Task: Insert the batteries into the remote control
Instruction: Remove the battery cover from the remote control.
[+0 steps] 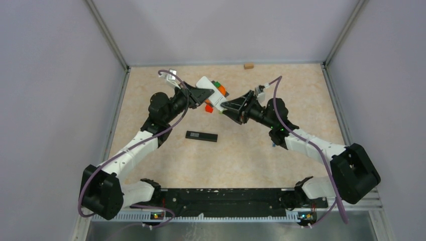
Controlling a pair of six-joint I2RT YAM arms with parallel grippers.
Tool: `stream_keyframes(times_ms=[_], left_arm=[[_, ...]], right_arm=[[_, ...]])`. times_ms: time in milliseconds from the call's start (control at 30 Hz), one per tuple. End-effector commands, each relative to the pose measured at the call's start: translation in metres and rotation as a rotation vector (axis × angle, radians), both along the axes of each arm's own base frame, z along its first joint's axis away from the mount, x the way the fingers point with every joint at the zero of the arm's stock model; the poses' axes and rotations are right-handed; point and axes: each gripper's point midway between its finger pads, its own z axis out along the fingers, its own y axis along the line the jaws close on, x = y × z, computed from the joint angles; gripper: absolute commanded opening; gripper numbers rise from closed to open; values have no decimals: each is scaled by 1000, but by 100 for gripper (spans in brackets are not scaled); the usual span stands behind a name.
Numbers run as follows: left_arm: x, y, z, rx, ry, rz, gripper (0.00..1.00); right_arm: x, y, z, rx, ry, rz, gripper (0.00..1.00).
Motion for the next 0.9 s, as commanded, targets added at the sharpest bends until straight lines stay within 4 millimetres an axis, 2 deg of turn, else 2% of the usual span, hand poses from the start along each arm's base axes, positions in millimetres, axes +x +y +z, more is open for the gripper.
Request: stream_keyframes(times_ms=[0,233,367,567,733,867], left_arm=[[-2,-1,21,-41,-63,-17,0],[1,-1,16,-27,-62,-7,0],[3,0,13,-16,-59,3,0],[7,2,8,15,-60,21,0],[4,-2,8,7,-50,-10,0],[-2,-6,10,-6,-56,-49,0]], right_arm=[[10,-1,26,16,-112,-29,57],[6,-1,25,21,-85,-15,30],[5,-6,34,32,-107,-34,21],[1,-10,53,43,-182,-41,16],[3,-8,55,42,-206,-38,15],[8,-5,52,47,-199,-37,19]])
